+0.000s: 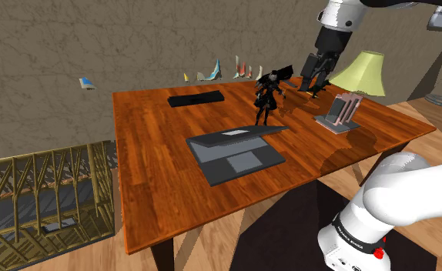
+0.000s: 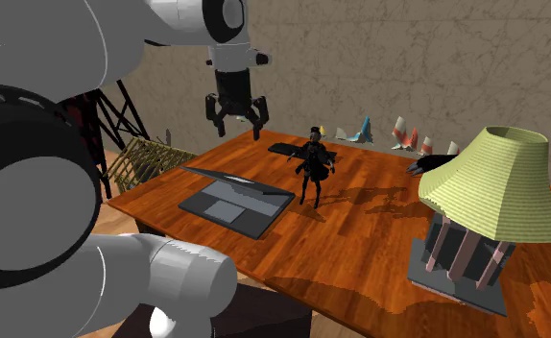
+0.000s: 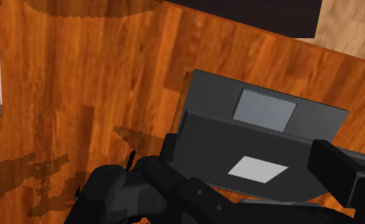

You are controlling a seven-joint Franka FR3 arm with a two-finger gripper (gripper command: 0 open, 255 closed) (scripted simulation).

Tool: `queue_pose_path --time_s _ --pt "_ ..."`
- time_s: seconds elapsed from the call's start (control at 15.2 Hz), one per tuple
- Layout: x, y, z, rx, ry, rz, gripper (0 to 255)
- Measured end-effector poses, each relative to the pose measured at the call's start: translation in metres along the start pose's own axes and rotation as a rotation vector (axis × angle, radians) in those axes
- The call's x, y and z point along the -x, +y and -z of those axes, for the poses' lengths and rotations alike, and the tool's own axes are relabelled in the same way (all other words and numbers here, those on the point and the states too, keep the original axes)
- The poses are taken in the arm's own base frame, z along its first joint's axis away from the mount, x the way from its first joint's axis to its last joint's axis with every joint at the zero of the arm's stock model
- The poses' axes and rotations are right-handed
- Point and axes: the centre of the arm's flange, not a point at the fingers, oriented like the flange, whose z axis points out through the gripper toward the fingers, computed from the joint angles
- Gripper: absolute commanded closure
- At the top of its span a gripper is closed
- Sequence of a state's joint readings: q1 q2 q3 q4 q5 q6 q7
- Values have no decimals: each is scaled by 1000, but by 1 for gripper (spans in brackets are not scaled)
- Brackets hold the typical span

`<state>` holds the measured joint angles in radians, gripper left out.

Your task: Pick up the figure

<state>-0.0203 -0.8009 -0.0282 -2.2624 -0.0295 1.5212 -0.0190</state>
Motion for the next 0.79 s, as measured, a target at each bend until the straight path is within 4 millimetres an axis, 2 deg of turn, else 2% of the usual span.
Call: queue_pose_path --time_s 0.2,0.79 --pt "-6 12 -6 -2 0 23 0" --pt "-72 102 -42 -12 2 195 0"
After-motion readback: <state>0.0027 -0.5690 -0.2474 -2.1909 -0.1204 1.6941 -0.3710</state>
